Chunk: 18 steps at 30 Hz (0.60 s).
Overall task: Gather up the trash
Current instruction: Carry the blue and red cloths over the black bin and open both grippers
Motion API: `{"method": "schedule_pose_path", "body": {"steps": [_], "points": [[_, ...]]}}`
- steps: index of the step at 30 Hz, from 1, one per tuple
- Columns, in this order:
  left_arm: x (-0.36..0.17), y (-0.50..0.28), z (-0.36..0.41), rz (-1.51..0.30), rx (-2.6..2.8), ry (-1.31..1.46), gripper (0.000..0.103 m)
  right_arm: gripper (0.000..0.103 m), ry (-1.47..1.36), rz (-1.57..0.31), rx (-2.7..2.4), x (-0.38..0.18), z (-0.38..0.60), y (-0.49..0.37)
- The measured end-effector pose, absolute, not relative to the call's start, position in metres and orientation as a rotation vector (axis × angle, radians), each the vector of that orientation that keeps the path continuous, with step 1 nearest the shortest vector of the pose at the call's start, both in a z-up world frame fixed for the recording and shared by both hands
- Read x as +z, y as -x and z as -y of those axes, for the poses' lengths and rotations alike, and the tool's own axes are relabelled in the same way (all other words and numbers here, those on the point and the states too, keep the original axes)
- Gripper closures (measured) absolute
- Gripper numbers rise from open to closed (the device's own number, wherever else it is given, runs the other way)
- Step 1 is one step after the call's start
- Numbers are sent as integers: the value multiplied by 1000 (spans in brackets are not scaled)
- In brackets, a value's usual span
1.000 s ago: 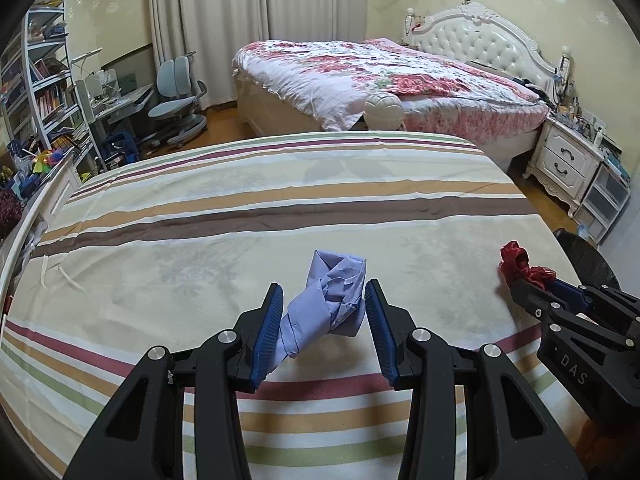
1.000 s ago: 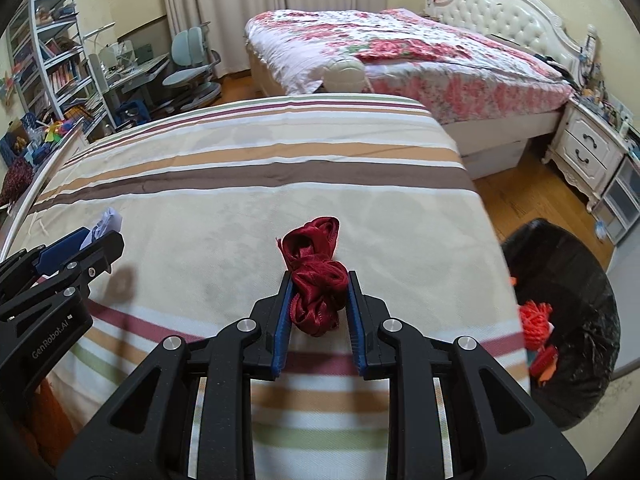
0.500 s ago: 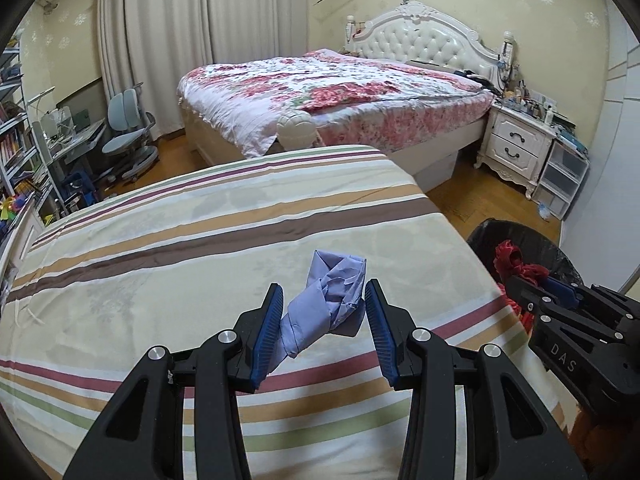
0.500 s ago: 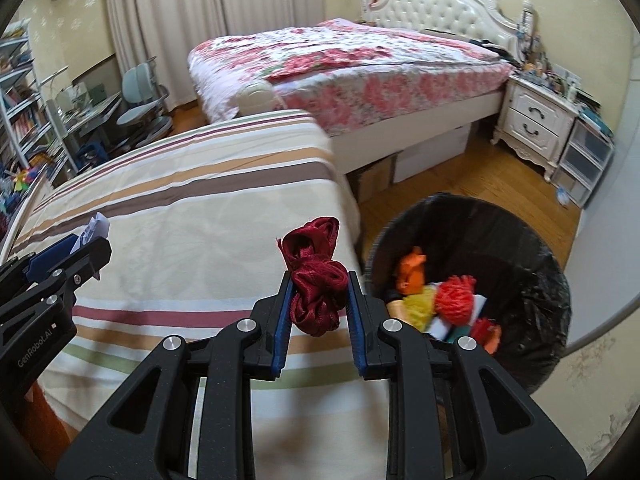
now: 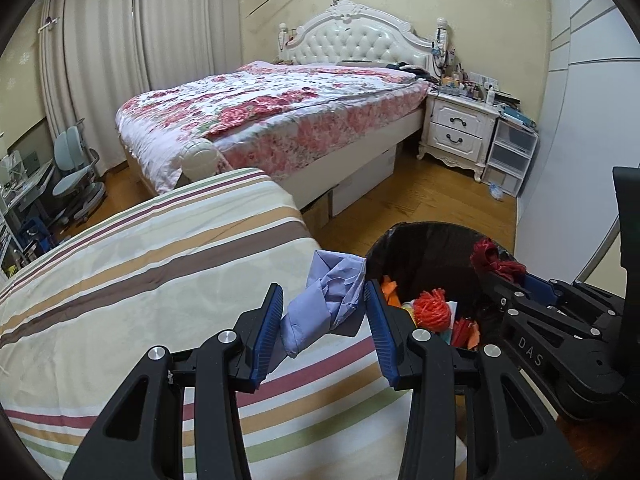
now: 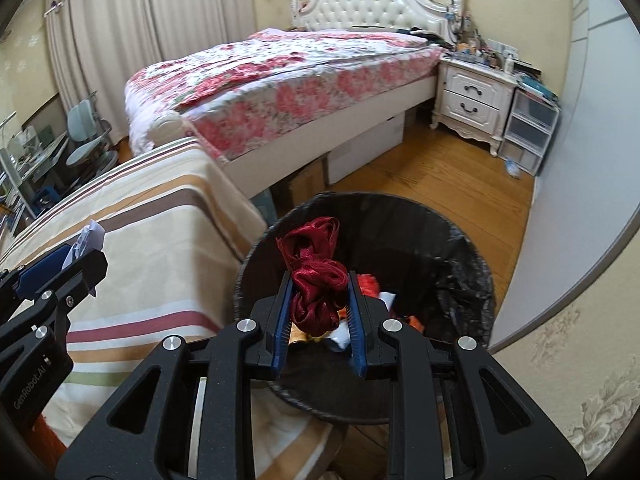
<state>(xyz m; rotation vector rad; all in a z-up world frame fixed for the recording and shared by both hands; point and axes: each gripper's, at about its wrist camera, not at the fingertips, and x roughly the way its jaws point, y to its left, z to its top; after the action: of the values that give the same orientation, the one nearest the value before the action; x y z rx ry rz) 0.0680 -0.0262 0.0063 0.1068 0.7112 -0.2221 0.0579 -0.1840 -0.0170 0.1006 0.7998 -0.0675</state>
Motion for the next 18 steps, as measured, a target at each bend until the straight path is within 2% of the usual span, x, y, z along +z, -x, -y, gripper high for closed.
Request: {"method": "schedule_pose_path", "body": {"steps": [18], "points": [[-16, -103, 92, -741, -270, -173, 60, 78, -169, -816, -148, -31, 243, -71]]}}
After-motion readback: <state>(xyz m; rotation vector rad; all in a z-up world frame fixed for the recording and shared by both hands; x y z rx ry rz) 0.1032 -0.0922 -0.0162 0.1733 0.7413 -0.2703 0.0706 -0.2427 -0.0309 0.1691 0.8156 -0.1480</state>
